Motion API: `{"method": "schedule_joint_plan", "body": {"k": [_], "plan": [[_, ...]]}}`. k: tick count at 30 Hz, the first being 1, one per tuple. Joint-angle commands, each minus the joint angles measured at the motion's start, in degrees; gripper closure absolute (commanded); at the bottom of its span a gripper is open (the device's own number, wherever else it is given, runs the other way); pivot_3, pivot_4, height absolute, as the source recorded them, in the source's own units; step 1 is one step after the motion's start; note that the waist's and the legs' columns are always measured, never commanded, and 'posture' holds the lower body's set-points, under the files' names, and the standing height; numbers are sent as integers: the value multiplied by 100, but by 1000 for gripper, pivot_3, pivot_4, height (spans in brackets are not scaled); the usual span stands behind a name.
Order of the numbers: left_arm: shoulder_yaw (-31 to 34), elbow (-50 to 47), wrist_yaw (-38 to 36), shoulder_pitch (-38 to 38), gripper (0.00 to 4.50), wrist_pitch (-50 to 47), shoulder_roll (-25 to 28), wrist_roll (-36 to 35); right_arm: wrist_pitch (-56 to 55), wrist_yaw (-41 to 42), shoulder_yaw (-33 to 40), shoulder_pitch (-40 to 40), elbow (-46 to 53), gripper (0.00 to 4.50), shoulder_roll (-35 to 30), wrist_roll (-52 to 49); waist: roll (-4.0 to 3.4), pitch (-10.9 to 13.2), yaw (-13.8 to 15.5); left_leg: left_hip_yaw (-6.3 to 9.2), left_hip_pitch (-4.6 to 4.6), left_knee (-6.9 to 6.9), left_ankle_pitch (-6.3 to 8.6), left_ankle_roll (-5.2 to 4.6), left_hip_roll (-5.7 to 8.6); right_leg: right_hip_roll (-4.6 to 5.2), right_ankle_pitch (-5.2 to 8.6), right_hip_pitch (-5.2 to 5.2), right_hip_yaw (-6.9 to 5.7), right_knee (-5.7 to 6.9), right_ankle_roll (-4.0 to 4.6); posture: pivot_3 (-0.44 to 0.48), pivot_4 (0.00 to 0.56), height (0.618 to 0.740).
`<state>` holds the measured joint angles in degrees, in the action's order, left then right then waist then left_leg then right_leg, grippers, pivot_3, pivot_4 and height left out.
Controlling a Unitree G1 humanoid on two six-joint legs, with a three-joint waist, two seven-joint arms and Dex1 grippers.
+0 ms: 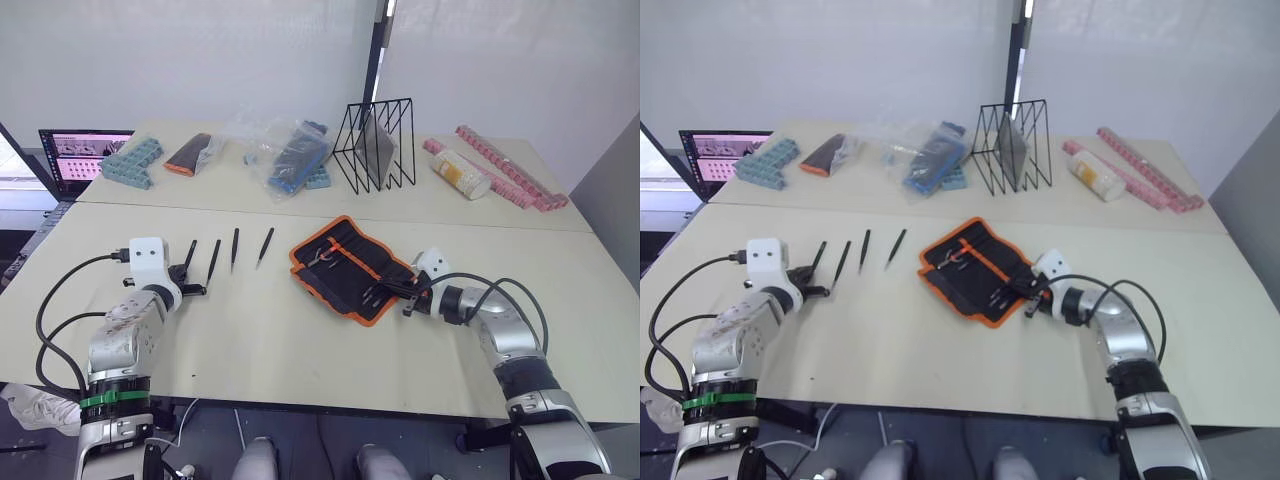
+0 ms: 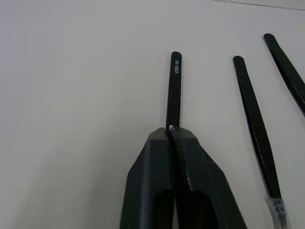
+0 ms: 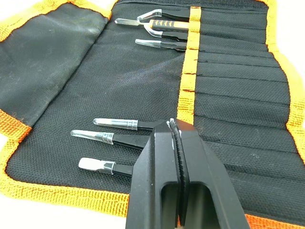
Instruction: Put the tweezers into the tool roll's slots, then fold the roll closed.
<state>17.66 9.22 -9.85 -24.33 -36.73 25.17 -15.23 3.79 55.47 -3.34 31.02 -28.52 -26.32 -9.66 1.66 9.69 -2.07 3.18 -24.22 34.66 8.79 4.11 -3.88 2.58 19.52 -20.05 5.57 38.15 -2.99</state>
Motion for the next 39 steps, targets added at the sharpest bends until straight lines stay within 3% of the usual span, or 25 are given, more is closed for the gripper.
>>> {"method": "schedule_joint_plan", "body": {"k": [1,9,17,21,27,39], "plan": [[-48,178,-160,-20,4434,78,73,34,61,-21,-134,-96,-87,4500,-6,171,0,0,-4,0,0,0,0,0,0,0,0,0,0,0,0,0,150,735],[367,-1,-265,38,4434,574,200,-133,56,-51,-172,-88,-94,4500,-17,174,0,0,-18,0,-1,-2,0,0,-1,-1,0,-2,0,1,0,0,150,735],[458,-364,-289,150,4434,316,282,-189,45,-58,-182,-79,-115,4500,-10,173,0,0,-23,1,-2,-5,0,0,-1,0,0,-4,0,-1,0,0,150,735],[415,-465,-291,98,3362,156,243,-262,43,-58,-200,-64,-124,4500,5,178,0,0,-25,1,-3,-5,0,0,-1,-1,0,-5,0,-1,0,0,150,735],[144,-395,-187,-92,1301,-384,331,-120,45,-55,-207,-58,-131,4500,-3,182,1,0,-29,1,-4,-4,0,0,-1,-1,0,-5,0,-1,0,0,150,735],[-62,8,-251,-260,1301,-1029,334,-107,54,-54,-229,-48,-118,4500,-18,188,0,0,-30,1,0,-7,0,0,-1,0,0,-4,0,-1,0,0,150,735]]}}
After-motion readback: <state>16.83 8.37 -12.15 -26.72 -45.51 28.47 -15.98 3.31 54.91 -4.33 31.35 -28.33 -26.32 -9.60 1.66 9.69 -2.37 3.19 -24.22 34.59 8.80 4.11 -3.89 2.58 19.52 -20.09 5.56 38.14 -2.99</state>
